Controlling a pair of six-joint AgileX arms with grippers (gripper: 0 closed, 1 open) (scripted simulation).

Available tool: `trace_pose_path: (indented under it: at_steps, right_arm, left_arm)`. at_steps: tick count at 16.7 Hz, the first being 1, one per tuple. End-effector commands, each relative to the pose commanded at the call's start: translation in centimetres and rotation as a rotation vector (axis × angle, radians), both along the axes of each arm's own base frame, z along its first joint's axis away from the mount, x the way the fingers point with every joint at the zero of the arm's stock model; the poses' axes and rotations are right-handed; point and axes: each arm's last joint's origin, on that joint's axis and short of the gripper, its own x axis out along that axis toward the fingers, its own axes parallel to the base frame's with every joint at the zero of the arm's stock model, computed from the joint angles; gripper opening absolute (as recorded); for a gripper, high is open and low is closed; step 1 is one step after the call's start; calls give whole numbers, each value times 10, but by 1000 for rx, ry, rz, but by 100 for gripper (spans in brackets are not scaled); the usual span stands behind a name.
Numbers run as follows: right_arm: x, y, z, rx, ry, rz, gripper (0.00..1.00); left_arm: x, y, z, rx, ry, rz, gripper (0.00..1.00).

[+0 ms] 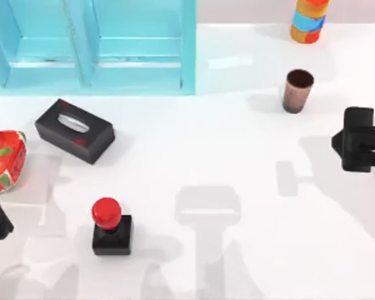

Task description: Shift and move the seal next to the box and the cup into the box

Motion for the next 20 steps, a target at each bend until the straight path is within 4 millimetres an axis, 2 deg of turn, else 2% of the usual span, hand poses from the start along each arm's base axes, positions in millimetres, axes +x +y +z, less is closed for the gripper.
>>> trace_pose_path:
  at_steps: [4,7,9,12,15,17,20]
  right_arm:
    - [51,77,2,-137,338,15,100]
    - [76,147,-13,-274,514,7,100]
    - [85,195,-28,-359,584,-5,100]
    - [84,258,-49,-439,614,-27,100]
    - [72,305,-61,-445,581,-45,100]
    - [61,326,-64,-415,544,-53,100]
    - [46,345,-62,-351,489,-63,100]
  left_arm:
    - [0,0,0,0,0,0,100]
    - [0,0,0,0,0,0,100]
    - [0,0,0,0,0,0,100]
    - [0,0,0,0,0,0,100]
    - [0,0,0,0,0,0,100]
    - [0,0,0,0,0,0,100]
    - [0,0,0,0,0,0,100]
